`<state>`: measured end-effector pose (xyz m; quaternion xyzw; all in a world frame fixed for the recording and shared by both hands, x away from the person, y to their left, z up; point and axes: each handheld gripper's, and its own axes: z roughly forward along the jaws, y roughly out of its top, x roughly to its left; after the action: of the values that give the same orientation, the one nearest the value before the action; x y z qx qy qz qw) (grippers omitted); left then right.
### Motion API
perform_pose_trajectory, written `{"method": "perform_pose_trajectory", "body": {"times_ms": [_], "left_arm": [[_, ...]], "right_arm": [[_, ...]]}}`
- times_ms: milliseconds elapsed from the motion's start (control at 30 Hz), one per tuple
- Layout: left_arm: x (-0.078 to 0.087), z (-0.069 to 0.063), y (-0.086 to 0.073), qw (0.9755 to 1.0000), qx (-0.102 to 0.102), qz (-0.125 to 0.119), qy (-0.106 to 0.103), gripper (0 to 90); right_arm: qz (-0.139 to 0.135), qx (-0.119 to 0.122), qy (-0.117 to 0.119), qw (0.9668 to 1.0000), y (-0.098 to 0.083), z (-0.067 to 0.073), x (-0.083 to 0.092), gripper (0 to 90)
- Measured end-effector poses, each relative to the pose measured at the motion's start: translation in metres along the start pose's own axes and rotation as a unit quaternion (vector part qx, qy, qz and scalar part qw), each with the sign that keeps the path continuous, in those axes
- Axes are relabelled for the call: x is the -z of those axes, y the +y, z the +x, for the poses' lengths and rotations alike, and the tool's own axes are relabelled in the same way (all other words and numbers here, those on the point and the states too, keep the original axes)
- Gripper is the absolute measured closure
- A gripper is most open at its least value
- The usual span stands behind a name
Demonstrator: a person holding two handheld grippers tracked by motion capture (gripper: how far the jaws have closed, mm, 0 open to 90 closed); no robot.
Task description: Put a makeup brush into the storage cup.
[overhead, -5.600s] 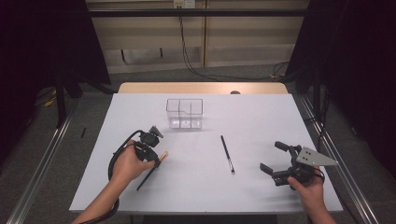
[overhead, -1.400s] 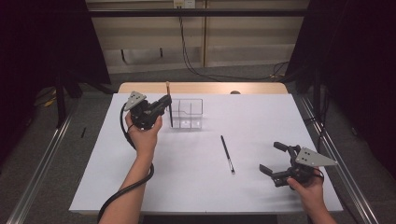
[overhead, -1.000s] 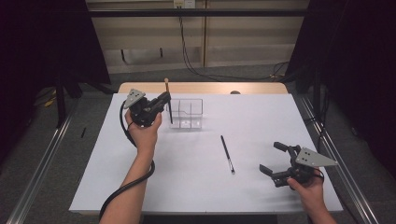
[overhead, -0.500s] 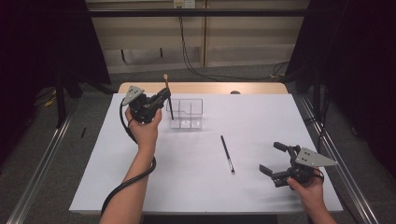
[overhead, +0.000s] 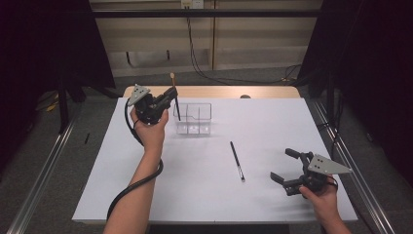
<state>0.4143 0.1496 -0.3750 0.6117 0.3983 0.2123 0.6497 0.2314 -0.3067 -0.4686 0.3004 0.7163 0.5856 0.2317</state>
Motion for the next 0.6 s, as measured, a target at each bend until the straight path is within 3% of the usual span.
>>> {"method": "perform_pose_trajectory", "body": {"times_ms": [200, 600], "left_arm": [[-0.0033, 0.001, 0.0042, 0.9999, 0.007, -0.008, 0.0, 84.2], [-0.0089, 0.0047, 0.0078, 0.9999, 0.001, -0.015, 0.006, 84.2]], "right_arm": [[-0.001, 0.001, 0.0, 1.0, 0.0002, 0.0, 0.0, 0.0], [0.0, 0.001, 0.0, 1.0, -0.0001, -0.0003, 0.0003, 0.0]]}}
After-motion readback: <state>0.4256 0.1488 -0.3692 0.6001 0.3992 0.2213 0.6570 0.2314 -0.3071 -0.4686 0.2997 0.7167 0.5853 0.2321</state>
